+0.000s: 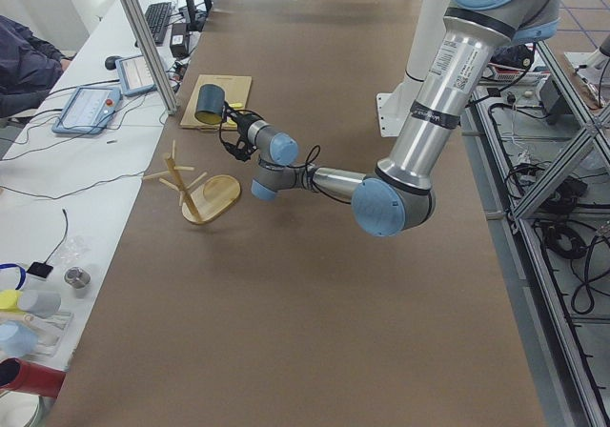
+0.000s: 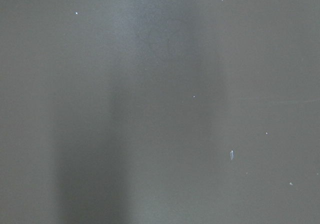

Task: Hang cup on storage rack
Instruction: 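Raise the mug to the stand's peg with the left gripper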

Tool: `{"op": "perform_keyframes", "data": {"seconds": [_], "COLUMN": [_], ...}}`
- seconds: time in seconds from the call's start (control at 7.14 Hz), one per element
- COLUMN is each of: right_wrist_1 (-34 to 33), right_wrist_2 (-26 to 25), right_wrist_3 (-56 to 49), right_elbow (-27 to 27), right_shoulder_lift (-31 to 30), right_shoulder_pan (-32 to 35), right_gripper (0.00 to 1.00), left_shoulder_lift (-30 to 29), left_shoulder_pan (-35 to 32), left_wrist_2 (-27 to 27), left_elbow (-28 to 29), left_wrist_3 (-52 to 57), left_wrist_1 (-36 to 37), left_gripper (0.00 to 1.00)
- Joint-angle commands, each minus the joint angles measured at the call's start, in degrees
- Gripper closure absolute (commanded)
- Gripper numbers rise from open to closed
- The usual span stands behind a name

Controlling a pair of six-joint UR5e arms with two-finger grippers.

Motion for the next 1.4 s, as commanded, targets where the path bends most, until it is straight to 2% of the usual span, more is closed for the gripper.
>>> {"op": "perform_keyframes", "data": {"seconds": [0.0, 0.42, 1.26], "right_wrist_1": [0.3, 0.4, 0.4], "right_wrist_2": [0.1, 0.1, 0.0], "right_wrist_3": [0.0, 0.0, 0.0], "right_elbow": [0.0, 0.2, 0.2], "right_shoulder_lift": [0.0, 0.0, -0.1], "right_shoulder_pan": [0.0, 0.0, -0.1], "right_gripper": [0.00, 0.00, 0.00], "left_shoulder_lift": [-0.6, -2.8, -3.1], "left_shoulder_pan": [-2.0, -2.0, -4.2], "left_wrist_2": [0.5, 3.6, 3.2], "left_elbow": [2.1, 5.4, 8.1], "left_wrist_3": [-6.1, -6.6, -6.6], "left_wrist_1": [0.0, 0.3, 0.3], "left_gripper": [1.00, 1.00, 1.00]}}
